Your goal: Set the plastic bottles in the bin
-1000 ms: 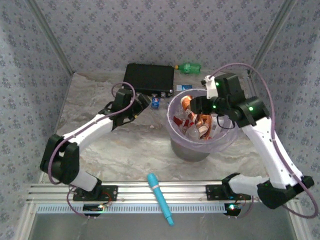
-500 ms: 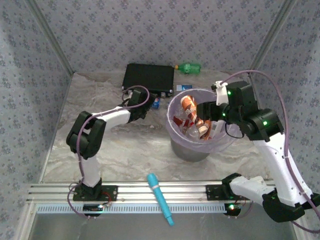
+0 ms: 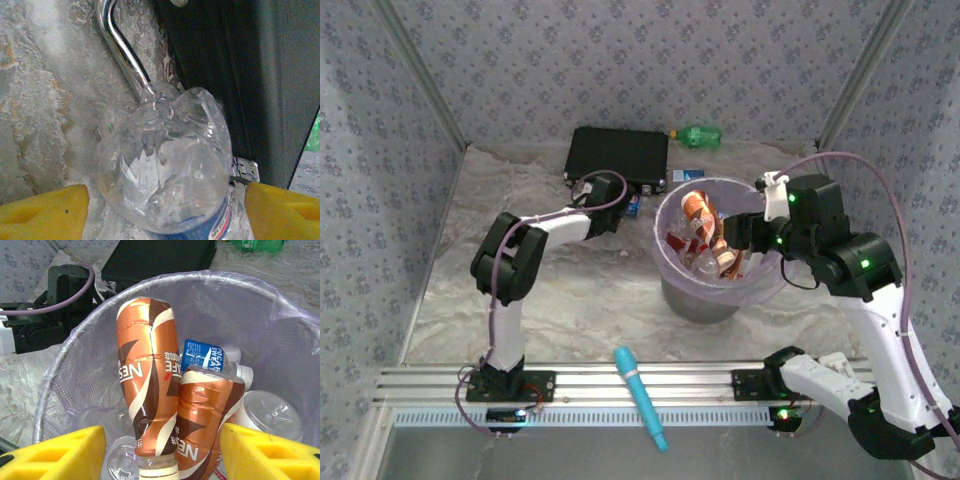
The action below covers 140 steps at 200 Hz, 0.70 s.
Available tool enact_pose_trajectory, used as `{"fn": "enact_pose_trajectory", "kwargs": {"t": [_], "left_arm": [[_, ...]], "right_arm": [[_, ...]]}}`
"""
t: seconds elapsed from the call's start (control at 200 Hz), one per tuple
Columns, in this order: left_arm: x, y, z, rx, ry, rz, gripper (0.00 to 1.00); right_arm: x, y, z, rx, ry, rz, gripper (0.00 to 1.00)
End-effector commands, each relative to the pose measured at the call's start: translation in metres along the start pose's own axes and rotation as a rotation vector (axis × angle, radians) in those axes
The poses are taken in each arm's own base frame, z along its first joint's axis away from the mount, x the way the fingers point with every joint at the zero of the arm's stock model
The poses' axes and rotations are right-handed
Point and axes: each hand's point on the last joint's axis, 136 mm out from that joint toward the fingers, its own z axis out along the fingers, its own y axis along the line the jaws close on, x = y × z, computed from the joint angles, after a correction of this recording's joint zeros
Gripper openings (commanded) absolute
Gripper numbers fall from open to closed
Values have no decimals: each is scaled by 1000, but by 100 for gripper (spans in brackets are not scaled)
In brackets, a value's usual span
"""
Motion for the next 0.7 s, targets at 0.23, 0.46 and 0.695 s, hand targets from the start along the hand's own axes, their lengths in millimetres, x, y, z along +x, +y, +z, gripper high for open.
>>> {"fn": "enact_pose_trajectory", "kwargs": {"t": [0.23,0.46,0.695], "left_arm": [[-6,8,0,6,-39,-64,62],[-20,-3,-25,39,-92,-43,56],[-32,-12,-54,74,-146,-30,52]], "right_arm": [[9,-9,1,27,22,18,63],[6,-9,5,23,15,22,63],[5,-7,8,10,21,10,63]]}}
